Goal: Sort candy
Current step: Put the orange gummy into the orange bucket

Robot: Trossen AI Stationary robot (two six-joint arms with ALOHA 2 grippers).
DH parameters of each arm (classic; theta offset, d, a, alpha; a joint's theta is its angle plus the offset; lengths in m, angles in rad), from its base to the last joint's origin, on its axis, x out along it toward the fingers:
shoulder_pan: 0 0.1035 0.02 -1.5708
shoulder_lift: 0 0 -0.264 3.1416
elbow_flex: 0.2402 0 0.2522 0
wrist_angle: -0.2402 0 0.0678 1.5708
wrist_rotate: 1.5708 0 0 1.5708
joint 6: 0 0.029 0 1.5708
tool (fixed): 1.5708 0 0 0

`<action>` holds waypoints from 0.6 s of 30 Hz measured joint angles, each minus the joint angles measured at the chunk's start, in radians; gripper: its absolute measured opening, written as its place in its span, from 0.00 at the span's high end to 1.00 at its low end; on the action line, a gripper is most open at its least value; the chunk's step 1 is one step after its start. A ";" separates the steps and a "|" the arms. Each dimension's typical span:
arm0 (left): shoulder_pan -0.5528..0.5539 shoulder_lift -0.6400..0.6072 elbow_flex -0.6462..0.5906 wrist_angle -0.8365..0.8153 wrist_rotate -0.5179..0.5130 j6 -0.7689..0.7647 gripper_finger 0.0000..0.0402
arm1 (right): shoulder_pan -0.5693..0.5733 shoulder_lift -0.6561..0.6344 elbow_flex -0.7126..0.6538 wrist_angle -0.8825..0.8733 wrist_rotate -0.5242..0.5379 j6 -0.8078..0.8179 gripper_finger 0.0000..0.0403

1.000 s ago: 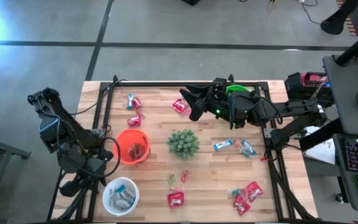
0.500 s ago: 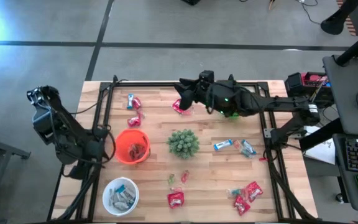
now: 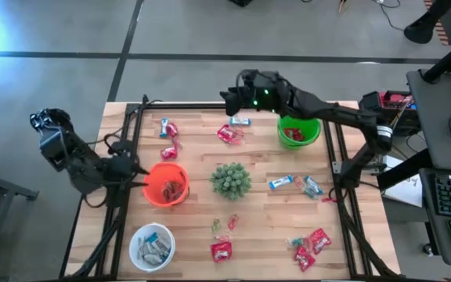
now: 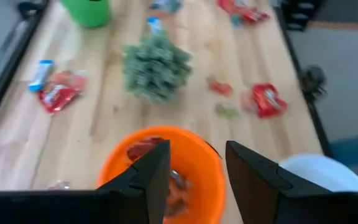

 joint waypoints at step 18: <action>0.422 0.054 -0.001 0.152 -0.083 0.129 0.66 | -0.203 0.217 0.000 -0.161 -0.262 -0.123 0.52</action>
